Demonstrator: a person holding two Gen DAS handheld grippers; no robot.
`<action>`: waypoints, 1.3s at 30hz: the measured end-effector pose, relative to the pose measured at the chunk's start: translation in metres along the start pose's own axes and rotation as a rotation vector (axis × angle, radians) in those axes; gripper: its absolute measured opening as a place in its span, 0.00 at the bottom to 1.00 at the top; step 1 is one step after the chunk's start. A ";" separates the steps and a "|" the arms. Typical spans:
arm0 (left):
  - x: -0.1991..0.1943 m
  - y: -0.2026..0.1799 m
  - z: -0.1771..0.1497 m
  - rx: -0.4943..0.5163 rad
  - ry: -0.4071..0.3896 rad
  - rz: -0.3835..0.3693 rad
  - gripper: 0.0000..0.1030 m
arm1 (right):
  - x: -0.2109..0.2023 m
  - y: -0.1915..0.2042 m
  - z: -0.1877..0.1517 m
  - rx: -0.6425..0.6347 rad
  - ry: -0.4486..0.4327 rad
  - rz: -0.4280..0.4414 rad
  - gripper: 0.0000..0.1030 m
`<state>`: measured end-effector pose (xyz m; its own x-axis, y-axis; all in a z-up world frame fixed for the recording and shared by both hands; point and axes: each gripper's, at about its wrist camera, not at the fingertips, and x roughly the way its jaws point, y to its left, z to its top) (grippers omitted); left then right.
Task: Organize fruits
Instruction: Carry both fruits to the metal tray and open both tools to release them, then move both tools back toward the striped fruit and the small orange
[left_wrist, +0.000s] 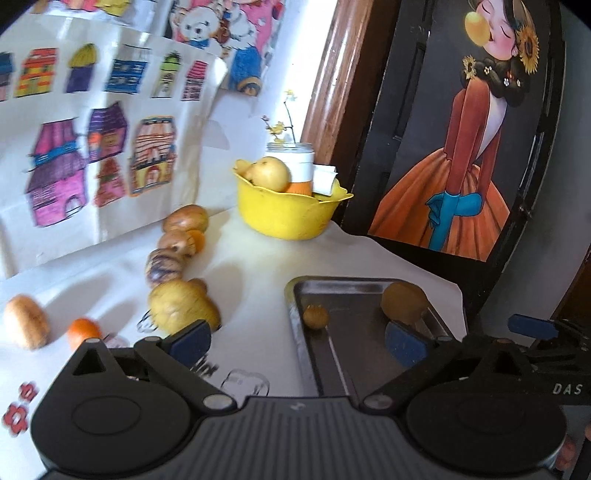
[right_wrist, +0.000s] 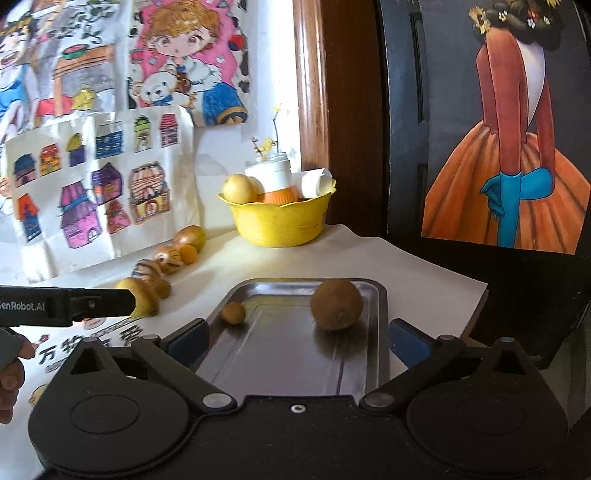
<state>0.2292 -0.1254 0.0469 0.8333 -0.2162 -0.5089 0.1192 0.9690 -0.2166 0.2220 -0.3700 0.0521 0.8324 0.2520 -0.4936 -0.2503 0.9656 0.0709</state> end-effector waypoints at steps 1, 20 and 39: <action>-0.007 0.001 -0.003 0.002 -0.003 0.004 0.99 | -0.007 0.003 -0.002 -0.003 -0.001 0.001 0.99; -0.086 0.032 -0.066 0.095 0.045 0.054 0.99 | -0.071 0.064 -0.054 0.015 0.135 0.039 0.99; -0.109 0.121 -0.087 0.057 0.137 0.195 1.00 | -0.038 0.141 -0.063 -0.110 0.288 0.145 0.99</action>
<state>0.1056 0.0048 0.0036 0.7628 -0.0352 -0.6457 -0.0028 0.9983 -0.0577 0.1237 -0.2474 0.0266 0.6144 0.3429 -0.7106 -0.4212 0.9041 0.0721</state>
